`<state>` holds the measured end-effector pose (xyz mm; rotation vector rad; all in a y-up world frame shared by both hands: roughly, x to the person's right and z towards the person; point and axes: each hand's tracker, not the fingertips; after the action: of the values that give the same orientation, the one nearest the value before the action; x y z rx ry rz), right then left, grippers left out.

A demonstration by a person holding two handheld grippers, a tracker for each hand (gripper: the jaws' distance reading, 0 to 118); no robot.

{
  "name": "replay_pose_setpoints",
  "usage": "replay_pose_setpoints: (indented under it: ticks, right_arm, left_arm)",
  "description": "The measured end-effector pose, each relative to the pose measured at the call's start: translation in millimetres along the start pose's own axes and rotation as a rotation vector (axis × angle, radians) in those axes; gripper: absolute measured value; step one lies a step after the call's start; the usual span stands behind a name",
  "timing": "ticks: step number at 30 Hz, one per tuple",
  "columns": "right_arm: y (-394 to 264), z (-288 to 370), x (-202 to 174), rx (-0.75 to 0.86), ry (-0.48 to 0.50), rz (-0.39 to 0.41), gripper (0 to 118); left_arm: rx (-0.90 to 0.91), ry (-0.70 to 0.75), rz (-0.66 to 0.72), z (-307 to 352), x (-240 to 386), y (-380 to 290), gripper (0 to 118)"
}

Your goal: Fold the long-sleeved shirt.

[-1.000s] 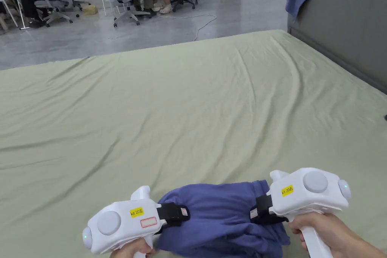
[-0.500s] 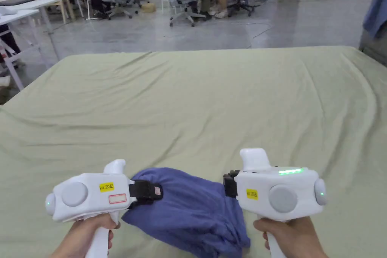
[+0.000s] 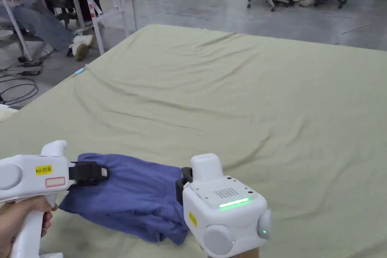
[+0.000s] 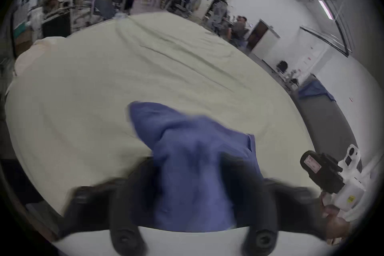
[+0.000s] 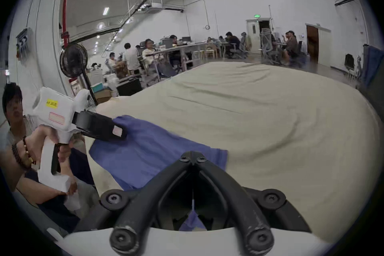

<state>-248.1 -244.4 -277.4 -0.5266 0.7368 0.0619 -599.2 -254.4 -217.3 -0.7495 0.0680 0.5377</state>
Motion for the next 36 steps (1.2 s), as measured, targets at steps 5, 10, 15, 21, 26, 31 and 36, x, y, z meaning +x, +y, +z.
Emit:
replay_pose_setpoints:
  ticks: [5,10,15,21,26,31,36]
  right_arm:
    - [8.2,-1.5,3.7,-0.024,0.013,0.012,0]
    - [24.4,41.9,38.4,-0.005,-0.066,-0.006,0]
    - [36.2,128.4,105.0,0.108,-0.178,-0.014,0]
    - [35.3,258.6,189.7,0.278,-0.401,0.001,0]
    - [7.9,352.1,252.8,0.378,-0.571,0.026,0]
    - [-44.6,413.7,299.4,0.363,-0.718,-0.002,0]
    - [-89.1,427.7,326.1,0.362,-0.775,-0.08,0]
  left_arm:
    - [0.106,0.021,0.009,29.3,2.8,10.3,118]
    - [0.199,-0.004,-0.039,56.3,59.3,-3.8,15]
    - [0.336,-0.088,-0.194,70.5,185.0,-34.2,0]
    - [0.688,-0.076,-0.41,81.6,347.3,-104.4,0]
    - [0.704,-0.1,-0.462,67.5,434.1,-146.1,0]
    - [0.753,-0.074,-0.524,58.0,465.8,-186.3,0]
    - [0.745,-0.052,-0.549,36.8,472.9,-208.6,0]
